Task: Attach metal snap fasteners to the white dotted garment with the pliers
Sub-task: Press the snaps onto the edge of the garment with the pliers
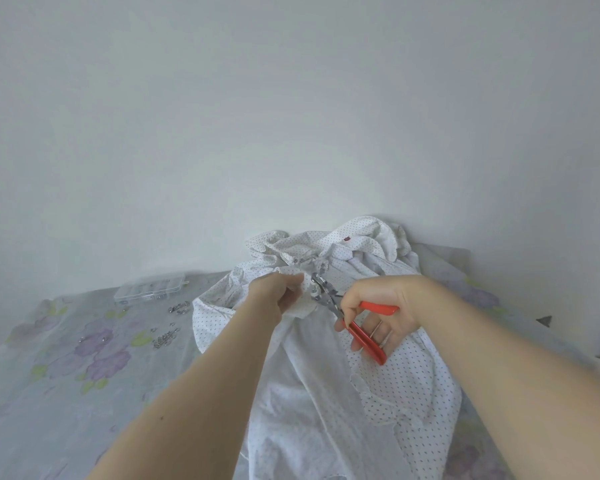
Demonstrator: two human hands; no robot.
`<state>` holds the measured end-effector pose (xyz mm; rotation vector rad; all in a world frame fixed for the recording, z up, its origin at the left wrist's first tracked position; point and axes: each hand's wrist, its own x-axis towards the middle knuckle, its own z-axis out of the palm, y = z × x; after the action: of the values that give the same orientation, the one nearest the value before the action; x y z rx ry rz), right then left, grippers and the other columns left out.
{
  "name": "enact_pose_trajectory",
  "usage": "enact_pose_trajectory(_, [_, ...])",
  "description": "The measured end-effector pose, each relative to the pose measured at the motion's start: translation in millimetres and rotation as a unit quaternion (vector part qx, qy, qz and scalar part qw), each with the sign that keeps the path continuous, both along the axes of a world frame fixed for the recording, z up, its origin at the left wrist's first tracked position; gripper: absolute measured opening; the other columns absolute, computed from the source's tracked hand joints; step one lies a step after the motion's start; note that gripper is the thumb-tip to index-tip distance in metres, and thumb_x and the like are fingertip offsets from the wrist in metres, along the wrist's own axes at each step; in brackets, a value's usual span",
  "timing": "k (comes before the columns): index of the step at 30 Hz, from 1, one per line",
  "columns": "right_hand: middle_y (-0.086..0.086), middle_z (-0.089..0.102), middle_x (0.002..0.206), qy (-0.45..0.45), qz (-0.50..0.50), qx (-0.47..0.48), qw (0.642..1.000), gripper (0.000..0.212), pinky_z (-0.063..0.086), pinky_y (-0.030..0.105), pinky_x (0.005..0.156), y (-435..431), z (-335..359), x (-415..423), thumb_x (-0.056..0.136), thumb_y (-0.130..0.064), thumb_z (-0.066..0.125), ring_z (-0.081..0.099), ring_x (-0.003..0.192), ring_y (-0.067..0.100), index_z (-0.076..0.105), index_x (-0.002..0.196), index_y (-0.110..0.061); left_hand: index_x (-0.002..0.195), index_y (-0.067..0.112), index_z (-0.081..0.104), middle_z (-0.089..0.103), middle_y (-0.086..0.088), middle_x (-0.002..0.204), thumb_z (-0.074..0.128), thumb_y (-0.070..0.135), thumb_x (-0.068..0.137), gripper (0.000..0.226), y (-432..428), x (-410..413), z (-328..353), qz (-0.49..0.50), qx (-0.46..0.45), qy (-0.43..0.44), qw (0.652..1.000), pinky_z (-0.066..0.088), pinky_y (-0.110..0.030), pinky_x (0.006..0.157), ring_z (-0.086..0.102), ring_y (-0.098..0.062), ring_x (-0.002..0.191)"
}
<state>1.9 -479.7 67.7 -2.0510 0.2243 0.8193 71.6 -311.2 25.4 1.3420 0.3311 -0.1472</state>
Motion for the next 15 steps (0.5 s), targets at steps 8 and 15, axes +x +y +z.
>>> enact_pose_trajectory(8, [0.025, 0.066, 0.104, -0.003, -0.023, 0.039, 0.999, 0.045, 0.046, 0.056, 0.101, 2.7, -2.9, 4.4, 0.077, -0.013, 0.057, 0.063, 0.101, 0.04, 0.063, 0.12, -0.004, 0.13, 0.001, 0.048, 0.06, -0.011, 0.077, 0.073, -0.009, 0.074, 0.062, -2.5, -7.7, -1.1, -0.009, 0.006, -0.041, 0.999, 0.059, -0.026, 0.053, 0.058, -0.016, 0.062])
enact_pose_trajectory(15, [0.023, 0.068, 0.101, -0.003, -0.014, 0.033, 0.999, 0.041, 0.049, 0.055, 0.097, 4.8, -4.6, 5.4, 0.077, -0.015, 0.057, 0.065, 0.097, 0.038, 0.067, 0.115, -0.005, 0.09, 0.006, 0.059, 0.054, -0.007, 0.066, 0.077, -0.003, 0.073, 0.027, -3.3, -4.5, 1.3, 0.008, 0.03, -0.018, 0.999, 0.053, -0.02, 0.046, 0.05, -0.015, 0.053])
